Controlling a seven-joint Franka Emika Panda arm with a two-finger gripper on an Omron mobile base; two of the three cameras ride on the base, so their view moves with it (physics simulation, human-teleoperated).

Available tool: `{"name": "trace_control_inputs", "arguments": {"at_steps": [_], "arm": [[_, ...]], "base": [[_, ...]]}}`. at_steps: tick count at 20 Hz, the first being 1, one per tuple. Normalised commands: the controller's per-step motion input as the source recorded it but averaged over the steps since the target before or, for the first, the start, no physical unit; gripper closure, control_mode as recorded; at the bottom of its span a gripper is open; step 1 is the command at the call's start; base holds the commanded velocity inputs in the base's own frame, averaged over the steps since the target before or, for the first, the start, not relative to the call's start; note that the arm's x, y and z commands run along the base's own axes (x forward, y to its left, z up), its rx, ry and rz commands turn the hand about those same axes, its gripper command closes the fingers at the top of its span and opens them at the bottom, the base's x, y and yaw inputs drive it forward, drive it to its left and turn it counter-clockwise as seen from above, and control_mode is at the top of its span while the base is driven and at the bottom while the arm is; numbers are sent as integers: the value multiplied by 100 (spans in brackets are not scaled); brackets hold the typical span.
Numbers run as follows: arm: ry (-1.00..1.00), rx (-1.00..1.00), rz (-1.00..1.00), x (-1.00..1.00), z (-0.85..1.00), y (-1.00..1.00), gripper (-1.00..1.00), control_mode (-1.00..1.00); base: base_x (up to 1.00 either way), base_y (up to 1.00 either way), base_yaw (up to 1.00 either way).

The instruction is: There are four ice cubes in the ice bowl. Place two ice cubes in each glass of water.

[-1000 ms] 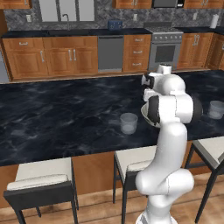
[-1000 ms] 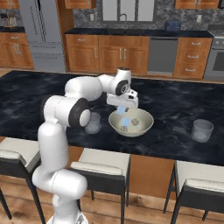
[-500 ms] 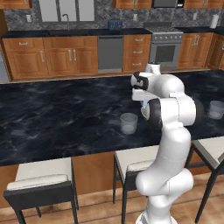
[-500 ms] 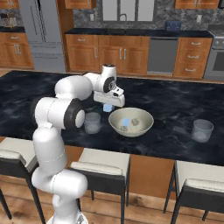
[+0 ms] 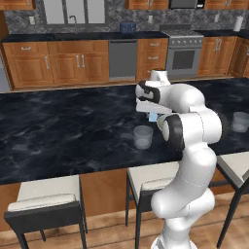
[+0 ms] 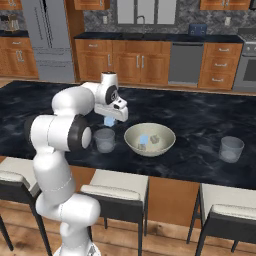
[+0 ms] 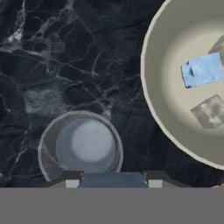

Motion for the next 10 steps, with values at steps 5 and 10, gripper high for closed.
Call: {"name": "trace_control_inputs", "arguments": {"at_steps": [5, 10], "arm": [[0, 0, -8, -11, 6, 47, 100, -100], [0, 0, -7, -3, 0, 39, 100, -100]], "base": [[0, 0, 0], [0, 0, 0]]}}
